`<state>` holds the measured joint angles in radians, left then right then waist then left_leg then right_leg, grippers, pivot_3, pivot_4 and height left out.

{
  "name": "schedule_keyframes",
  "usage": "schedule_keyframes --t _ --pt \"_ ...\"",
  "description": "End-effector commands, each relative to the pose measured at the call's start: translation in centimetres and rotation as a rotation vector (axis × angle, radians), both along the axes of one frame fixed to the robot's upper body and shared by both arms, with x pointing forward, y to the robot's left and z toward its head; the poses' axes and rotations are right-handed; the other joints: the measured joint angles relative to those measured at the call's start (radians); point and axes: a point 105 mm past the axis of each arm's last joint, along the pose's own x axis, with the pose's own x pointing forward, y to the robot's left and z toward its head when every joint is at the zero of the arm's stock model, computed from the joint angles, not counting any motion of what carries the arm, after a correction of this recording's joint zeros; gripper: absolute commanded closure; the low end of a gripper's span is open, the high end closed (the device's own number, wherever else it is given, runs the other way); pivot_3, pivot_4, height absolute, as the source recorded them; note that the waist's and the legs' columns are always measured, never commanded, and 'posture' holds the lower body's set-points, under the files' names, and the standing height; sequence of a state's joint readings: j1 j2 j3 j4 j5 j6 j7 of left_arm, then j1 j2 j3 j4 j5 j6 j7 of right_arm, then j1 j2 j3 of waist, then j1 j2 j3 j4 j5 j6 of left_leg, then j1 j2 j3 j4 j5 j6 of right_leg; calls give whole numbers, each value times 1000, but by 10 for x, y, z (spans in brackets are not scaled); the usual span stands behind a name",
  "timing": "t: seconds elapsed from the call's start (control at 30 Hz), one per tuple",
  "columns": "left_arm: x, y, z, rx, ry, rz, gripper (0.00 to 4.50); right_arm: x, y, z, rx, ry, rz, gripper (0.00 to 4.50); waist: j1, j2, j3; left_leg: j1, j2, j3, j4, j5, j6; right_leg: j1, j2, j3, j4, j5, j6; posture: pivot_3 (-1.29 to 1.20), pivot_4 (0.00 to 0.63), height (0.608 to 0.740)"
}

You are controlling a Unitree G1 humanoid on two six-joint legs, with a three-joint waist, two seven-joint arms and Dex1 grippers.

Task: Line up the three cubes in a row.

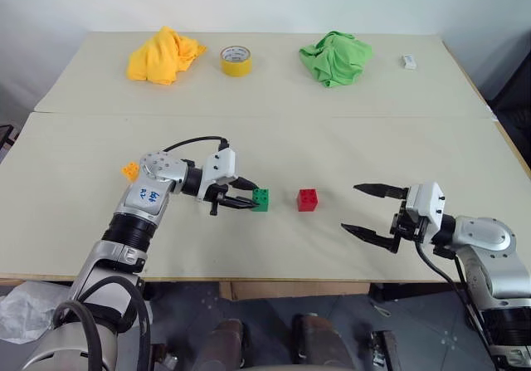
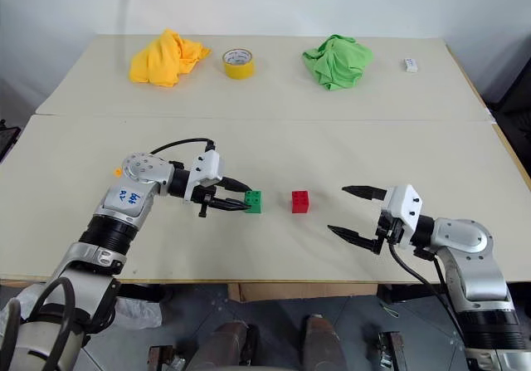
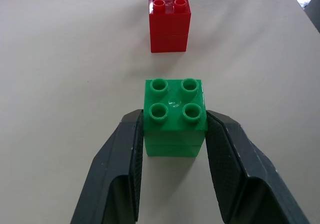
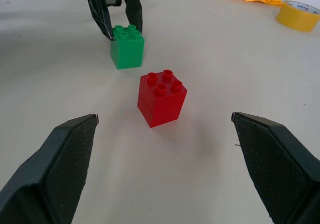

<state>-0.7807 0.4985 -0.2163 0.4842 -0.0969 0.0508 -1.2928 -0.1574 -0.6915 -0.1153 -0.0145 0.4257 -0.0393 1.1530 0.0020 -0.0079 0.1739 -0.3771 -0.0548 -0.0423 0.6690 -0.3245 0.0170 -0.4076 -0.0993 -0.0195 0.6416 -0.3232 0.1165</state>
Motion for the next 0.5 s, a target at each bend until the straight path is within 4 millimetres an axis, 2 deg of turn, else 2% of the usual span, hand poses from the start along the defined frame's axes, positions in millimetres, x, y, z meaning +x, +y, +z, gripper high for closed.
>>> schedule_keyframes --t 0.03,0.23,0.27,0.37,0.43,0.47,0.5 --pt "1 -1 21 -69 -72 -2 1826 -1 3 8 13 -28 29 0 0 0 0 0 0 0 0 0 0 0 0 0 0 0 0 0 150 740" --pt "-17 26 71 -212 -100 -20 93 2 5 11 19 -33 55 0 -6 0 0 0 1 0 0 0 0 0 -1 1 0 0 0 0 150 740" --pt "-19 35 78 -227 -112 7 18 3 6 12 21 -37 64 0 -6 0 0 0 1 0 0 0 0 0 0 2 0 0 0 0 150 740" --pt "-23 75 97 -329 -158 185 18 9 15 18 45 -65 97 0 -20 0 0 0 2 0 -1 0 -1 0 0 3 -1 0 0 0 150 740" --pt "-20 113 94 -411 -224 431 18 11 26 23 76 -65 132 0 -24 1 0 0 3 -1 -1 1 -1 0 0 4 -1 0 0 0 150 740" --pt "-22 141 87 -478 -230 590 18 12 35 26 99 -76 154 0 -24 1 0 1 3 -1 -2 0 -1 0 0 4 -1 0 0 0 150 740" --pt "-25 160 81 -522 -231 698 18 12 41 28 114 -85 168 0 -29 1 0 1 3 -2 -2 0 -1 0 0 4 -1 0 0 0 150 740"
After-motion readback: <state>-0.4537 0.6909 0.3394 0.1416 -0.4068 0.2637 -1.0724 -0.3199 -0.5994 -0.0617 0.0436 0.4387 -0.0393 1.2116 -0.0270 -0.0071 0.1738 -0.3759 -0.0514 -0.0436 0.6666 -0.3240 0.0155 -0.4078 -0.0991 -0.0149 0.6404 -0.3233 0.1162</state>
